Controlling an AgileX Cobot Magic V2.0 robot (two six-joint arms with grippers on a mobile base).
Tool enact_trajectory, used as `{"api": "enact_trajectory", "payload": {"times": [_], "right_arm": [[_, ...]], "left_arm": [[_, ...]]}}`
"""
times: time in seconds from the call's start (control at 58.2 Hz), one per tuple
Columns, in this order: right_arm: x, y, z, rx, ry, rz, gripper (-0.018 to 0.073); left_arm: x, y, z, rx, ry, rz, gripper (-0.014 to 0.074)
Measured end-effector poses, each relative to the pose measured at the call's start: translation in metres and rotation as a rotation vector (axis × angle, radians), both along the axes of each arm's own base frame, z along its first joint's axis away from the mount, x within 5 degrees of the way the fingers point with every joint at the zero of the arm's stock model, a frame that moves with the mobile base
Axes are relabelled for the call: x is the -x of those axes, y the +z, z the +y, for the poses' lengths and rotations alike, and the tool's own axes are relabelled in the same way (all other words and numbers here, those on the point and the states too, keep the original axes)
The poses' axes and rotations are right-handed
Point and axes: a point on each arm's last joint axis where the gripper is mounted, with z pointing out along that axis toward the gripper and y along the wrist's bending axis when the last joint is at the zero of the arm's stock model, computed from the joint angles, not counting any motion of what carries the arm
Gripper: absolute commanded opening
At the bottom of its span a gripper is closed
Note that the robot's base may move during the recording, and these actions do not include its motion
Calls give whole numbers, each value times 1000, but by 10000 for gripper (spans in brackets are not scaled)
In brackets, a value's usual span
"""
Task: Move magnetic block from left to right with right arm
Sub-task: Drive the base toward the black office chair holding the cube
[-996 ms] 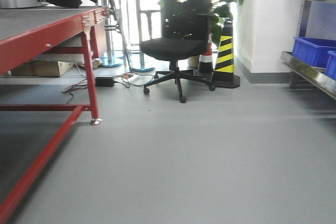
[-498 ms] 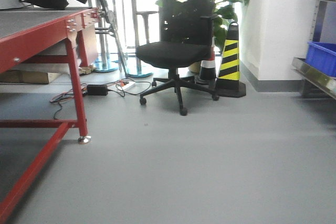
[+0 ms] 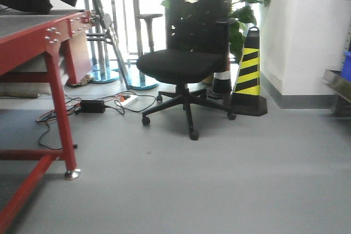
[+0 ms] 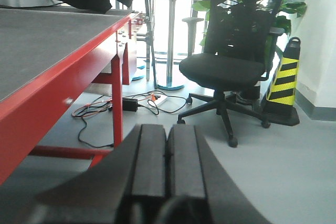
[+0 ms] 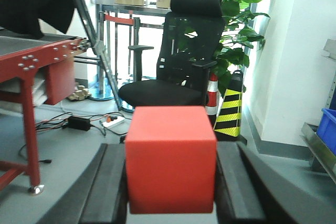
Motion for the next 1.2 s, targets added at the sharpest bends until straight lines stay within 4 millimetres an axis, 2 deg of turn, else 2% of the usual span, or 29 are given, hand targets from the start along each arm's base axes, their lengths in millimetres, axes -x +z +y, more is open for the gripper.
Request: {"api": "enact_trajectory", "payload": {"times": [1.202], "right_arm": [[0,0,0,1,0,1,286]], "left_arm": [[0,0,0,0,0,0,-117]]}}
